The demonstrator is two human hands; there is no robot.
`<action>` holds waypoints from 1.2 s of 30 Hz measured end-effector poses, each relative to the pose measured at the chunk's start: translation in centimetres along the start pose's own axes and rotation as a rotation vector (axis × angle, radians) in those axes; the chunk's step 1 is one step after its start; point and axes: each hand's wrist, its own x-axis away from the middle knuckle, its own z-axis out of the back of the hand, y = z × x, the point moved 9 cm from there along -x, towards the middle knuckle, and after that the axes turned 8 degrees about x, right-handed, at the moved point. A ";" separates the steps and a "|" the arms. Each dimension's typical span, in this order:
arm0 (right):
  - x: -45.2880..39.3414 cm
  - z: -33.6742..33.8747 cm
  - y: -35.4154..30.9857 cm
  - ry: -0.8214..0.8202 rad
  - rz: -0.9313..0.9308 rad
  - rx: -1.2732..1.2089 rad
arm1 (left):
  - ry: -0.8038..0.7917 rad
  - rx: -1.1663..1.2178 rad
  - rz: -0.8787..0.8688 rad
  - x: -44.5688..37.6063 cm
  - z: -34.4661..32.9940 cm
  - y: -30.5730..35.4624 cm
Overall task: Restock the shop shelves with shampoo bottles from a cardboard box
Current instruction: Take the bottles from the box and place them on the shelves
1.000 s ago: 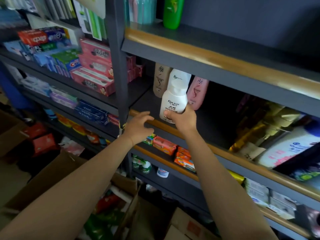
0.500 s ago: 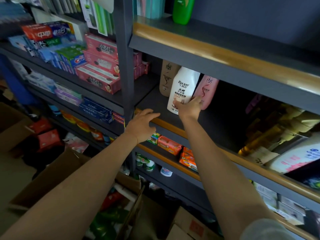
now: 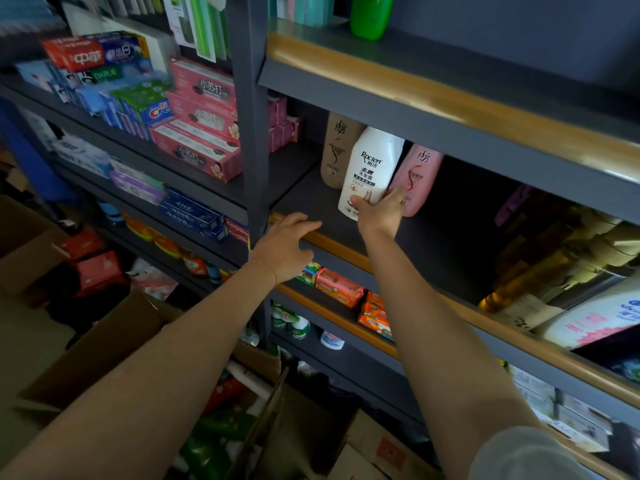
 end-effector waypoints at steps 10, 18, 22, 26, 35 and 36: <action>-0.4 0.1 -0.3 -0.008 0.006 -0.012 | 0.001 0.000 0.000 -0.1 -0.1 -0.1; 6.6 2.1 -3.7 0.074 0.259 -0.156 | 0.093 0.249 -0.076 1.6 0.9 -1.4; 15.6 -6.1 -4.1 -0.484 0.345 -0.200 | 0.389 0.235 0.131 7.6 2.8 -11.5; 24.5 -17.7 3.0 -0.986 0.222 0.101 | 0.351 0.222 0.528 16.0 1.2 -25.1; 34.7 -33.0 23.4 -1.155 -0.455 0.310 | 0.220 -0.196 0.620 28.1 2.5 -38.4; 34.9 -33.9 24.6 -1.122 -0.552 0.254 | 0.208 -0.259 0.582 28.4 2.7 -39.3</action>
